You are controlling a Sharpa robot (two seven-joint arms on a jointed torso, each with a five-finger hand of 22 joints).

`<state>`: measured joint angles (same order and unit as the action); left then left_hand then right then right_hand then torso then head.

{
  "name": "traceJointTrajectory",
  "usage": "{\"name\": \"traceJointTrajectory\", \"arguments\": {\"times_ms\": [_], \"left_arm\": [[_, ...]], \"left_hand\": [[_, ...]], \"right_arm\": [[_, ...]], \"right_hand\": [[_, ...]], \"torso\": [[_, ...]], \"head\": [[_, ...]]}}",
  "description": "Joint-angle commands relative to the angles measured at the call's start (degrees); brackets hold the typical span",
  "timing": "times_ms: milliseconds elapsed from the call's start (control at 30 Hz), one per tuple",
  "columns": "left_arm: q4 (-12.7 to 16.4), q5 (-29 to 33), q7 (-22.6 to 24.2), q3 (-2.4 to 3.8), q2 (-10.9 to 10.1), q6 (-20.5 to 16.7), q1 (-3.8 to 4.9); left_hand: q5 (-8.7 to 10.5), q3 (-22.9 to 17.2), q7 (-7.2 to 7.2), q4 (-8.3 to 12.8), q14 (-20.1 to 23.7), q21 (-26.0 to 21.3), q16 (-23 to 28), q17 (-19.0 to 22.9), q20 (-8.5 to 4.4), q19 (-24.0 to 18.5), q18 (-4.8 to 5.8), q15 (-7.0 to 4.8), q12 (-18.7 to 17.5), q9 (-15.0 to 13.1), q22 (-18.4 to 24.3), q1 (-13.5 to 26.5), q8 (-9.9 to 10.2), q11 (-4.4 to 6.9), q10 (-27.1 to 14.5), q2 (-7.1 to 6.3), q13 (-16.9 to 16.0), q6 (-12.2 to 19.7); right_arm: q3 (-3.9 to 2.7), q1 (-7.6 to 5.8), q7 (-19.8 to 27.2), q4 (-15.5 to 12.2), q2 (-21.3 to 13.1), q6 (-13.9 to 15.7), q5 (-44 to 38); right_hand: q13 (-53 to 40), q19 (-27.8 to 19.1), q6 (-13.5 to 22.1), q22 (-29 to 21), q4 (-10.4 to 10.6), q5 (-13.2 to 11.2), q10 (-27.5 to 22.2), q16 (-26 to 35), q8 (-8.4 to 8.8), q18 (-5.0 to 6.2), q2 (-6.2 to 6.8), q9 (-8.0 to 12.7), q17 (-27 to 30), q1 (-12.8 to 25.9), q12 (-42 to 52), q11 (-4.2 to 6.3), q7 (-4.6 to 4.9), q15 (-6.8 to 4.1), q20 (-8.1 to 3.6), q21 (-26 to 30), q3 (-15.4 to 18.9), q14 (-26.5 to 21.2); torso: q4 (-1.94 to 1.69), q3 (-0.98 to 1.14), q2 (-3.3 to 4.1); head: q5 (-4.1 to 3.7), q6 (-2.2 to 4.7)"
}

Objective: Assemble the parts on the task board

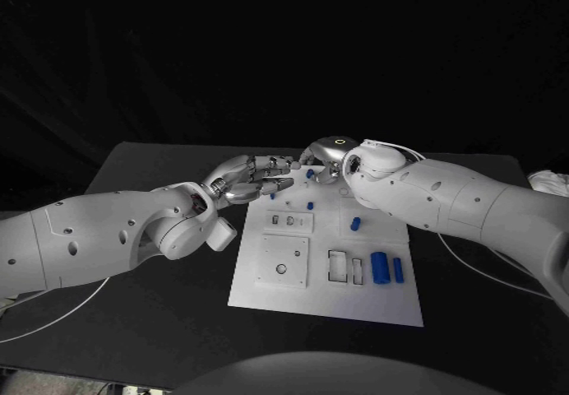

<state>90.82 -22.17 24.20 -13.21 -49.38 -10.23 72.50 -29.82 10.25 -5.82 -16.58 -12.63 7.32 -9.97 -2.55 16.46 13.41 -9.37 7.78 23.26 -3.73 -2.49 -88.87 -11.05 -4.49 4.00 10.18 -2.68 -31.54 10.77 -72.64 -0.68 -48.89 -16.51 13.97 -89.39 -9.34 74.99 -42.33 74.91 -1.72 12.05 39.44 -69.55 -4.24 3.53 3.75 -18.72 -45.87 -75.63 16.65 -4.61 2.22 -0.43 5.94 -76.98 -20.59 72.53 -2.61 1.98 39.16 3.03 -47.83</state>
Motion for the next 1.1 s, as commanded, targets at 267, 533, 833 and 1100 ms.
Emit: {"name": "traceJointTrajectory", "arguments": {"times_ms": [267, 533, 833, 1100], "left_arm": [[-0.02, 0.58, 0.54, 0.03, -0.08, 0.64, 0.05], [0.09, 0.63, 1.08, 0.01, -0.45, 0.38, 0.03], [-0.07, 0.64, 1.17, -0.01, -0.69, 0.42, 0.00], [-0.32, 0.65, 1.28, -0.02, -0.40, 0.77, -0.06]], "left_hand": [[-0.11, 0.37, 0.06, 0.05, -0.22, -0.13, -0.19, -0.02, 0.20, -0.06, -0.75, 0.22, 0.31, -0.06, -0.02, -0.44, -0.25, 0.15, 0.14, 0.21, 0.00, -0.58], [-0.31, 0.32, -0.09, 0.09, -0.43, -0.02, -0.37, -0.06, 0.24, 0.13, -0.73, 0.36, 0.48, -0.05, -0.06, -0.59, -0.37, -0.03, 0.21, 0.26, -0.03, -0.80], [-0.39, 0.29, -0.15, 0.09, -0.55, 0.00, -0.46, -0.08, 0.26, 0.18, -0.72, 0.44, 0.55, -0.05, -0.06, -0.65, -0.42, -0.09, 0.24, 0.29, -0.03, -0.89], [-0.48, 0.24, -0.22, 0.09, -0.80, 0.04, -0.66, -0.12, 0.27, 0.25, -0.70, 0.60, 0.69, -0.04, -0.08, -0.74, -0.49, -0.16, 0.31, 0.36, -0.05, -1.00]], "right_arm": [[0.01, 0.10, 3.59, -1.76, -2.57, 5.35, 4.06], [0.04, -1.26, 6.90, -7.78, -10.95, 9.72, 10.22], [0.14, -3.75, 4.03, -13.98, -19.44, 8.82, 13.48], [0.35, -4.13, -1.08, -14.61, -21.70, 2.71, 1.37]], "right_hand": [[-0.53, -1.25, 3.23, 1.27, 2.42, -4.83, -3.81, 1.53, 0.14, 1.31, -0.02, 2.28, 2.05, 2.13, -0.50, -0.40, -0.28, 0.34, 0.38, 2.30, 4.99, -1.46], [-3.16, -6.05, -1.44, -2.49, 3.67, 4.23, 3.04, 7.09, -1.67, 2.50, -4.26, 2.61, 10.26, 1.24, 5.66, -1.28, 2.43, 0.88, 0.97, 7.92, 3.71, -6.65], [-14.45, -11.58, -6.30, -5.97, 1.85, 0.33, 15.03, 9.77, -3.45, 3.97, -4.57, 2.37, 11.91, -0.73, 24.62, 1.87, 4.09, 0.51, 0.32, 14.35, 1.95, -9.41], [-38.05, -5.98, -6.76, -0.62, 4.82, -4.93, 18.34, -6.36, -3.33, 2.31, -2.68, 2.21, -15.07, 3.01, 47.12, 3.34, 2.52, -1.00, -0.41, 9.14, 5.35, 1.45]], "torso": [[0.16, 0.04, -0.06], [0.50, -0.17, -0.53], [1.46, -0.39, -0.84], [1.45, -0.27, -0.78]], "head": [[0.10, 0.04], [0.89, -0.15], [1.09, 0.04], [1.09, 0.18]]}}
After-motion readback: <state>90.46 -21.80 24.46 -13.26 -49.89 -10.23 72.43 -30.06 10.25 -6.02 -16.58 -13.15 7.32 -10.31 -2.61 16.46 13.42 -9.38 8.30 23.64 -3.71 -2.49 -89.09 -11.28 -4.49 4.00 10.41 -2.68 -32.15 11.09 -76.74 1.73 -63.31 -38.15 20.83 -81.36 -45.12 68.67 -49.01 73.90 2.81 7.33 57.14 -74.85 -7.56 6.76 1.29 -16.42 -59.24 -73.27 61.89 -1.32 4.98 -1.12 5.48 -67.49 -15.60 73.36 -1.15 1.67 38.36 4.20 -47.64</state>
